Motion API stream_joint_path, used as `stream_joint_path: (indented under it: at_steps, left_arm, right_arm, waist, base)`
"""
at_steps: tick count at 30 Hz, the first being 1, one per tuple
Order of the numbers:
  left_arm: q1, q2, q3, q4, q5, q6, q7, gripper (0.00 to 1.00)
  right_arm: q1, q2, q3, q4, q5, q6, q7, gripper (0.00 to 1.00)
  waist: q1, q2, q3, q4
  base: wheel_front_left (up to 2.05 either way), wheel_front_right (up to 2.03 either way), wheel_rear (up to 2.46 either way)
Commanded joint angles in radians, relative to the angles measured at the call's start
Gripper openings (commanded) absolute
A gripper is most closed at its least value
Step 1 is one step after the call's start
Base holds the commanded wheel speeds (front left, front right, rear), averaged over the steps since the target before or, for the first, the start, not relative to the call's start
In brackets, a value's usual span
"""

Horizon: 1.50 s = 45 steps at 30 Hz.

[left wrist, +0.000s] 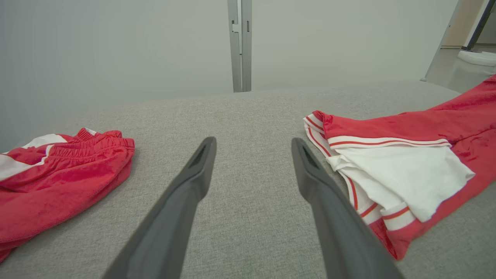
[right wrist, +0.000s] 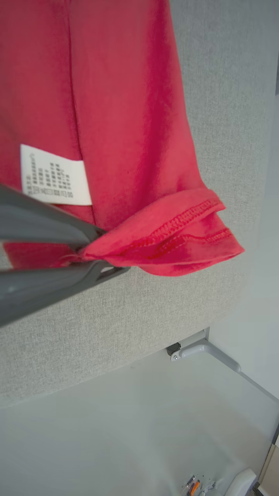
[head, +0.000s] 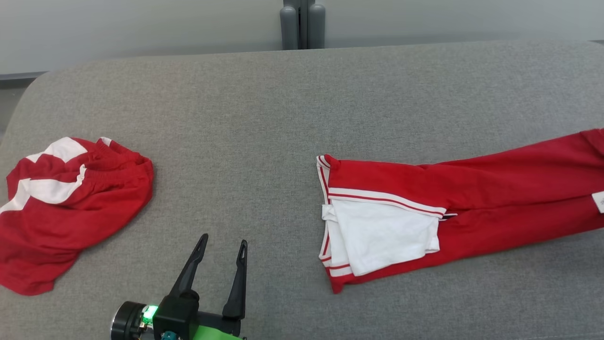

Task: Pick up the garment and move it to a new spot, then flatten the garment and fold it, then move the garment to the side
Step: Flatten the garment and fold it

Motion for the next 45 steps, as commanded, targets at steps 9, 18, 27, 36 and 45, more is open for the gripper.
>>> stream_joint_path:
  at_steps: [9,18,27,36,45]
  left_arm:
    - [0.018,-0.005,-0.001,0.014,0.004,-0.003,-0.003,1.00]
    - [0.010,-0.009,-0.021,0.019,-0.006,0.004,-0.003,1.00]
    - [-0.006,-0.010,-0.044,0.024,-0.022,0.006,-0.003,1.00]
    - [-0.017,-0.010,-0.052,0.028,-0.023,0.009,-0.003,1.00]
    - [-0.033,-0.010,-0.072,0.033,-0.038,0.012,-0.003,1.00]
  right_arm:
    - [0.018,-0.022,-0.049,-0.282,-0.058,-0.002,0.122,0.00]
    - [0.190,0.182,-0.193,-0.826,-0.231,-0.002,0.386,0.00]
    - [0.297,0.433,-0.139,-1.039,-0.321,-0.002,0.466,0.00]
    - [0.268,0.572,-0.073,-0.885,-0.361,-0.002,0.377,0.00]
    - [0.221,0.624,0.001,-0.744,-0.355,-0.002,0.317,0.00]
  waist:
    - [0.0000,-0.0001,-0.040,-0.038]
    - [0.0000,-0.0001,-0.046,-0.010]
    - [0.0000,-0.0001,-0.037,0.044]
    - [0.0000,-0.0001,-0.022,0.075]
    - [0.0000,-0.0001,-0.006,0.098]
  base:
    - [0.00,0.00,0.00]
    - [0.00,0.00,0.00]
    - [0.00,0.00,0.00]
    - [0.00,0.00,0.00]
    - [0.00,0.00,0.00]
